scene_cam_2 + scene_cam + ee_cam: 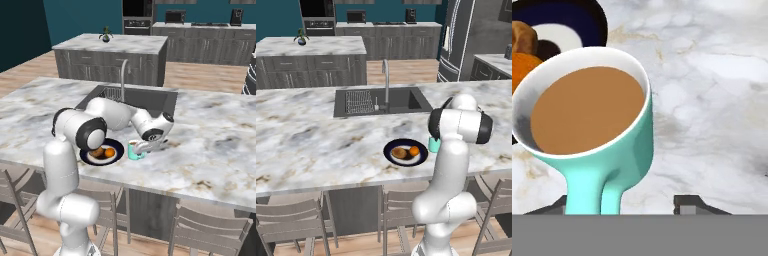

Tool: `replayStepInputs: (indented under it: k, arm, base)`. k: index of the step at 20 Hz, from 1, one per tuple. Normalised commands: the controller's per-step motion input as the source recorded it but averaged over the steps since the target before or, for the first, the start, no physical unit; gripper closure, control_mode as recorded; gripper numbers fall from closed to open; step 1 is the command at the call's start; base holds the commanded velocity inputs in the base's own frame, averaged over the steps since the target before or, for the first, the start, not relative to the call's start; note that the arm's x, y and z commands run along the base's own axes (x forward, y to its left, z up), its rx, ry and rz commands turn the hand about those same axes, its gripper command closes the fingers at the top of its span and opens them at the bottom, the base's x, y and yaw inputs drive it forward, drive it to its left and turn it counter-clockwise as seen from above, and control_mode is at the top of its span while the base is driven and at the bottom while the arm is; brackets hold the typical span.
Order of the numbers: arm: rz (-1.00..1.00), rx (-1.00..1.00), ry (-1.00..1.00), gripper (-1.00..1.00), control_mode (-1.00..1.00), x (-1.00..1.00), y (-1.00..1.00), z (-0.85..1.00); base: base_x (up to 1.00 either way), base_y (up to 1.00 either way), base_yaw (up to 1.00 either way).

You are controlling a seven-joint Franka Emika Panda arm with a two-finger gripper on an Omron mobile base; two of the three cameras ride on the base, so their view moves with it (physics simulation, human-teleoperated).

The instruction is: Pick up the brewed coffee from the coffee machine and place it next to the breakfast plate on the dining counter.

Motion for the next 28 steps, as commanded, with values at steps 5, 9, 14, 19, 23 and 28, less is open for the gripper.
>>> replayStepInputs:
  k: [5, 9, 14, 19, 23, 28]
  arm:
    - [0.0, -0.08, -0.19, -1.0, -1.0, -0.29, 0.3, -0.01]
    - [0.0, -0.14, -0.36, -1.0, -1.0, -0.76, 0.29, 0.0]
    - [0.0, -0.05, -0.3, -1.0, -1.0, -0.67, 0.06, 0.43]
    - [0.0, -0.03, -0.19, -1.0, -1.0, -0.58, 0.0, 0.97]
    - [0.02, -0.07, -0.04, -1.0, -1.0, -0.6, 0.03, 1.0]
    - [0.08, -0.05, 0.0, -1.0, -1.0, -0.92, 0.1, 1.0]
  base:
    - [0.0, 0.0, 0.0]
    - [0.0, 0.0, 0.0]
    - [0.0, 0.0, 0.0]
    - [0.0, 0.0, 0.0]
    - [0.0, 0.0, 0.0]
    - [0.0, 0.0, 0.0]
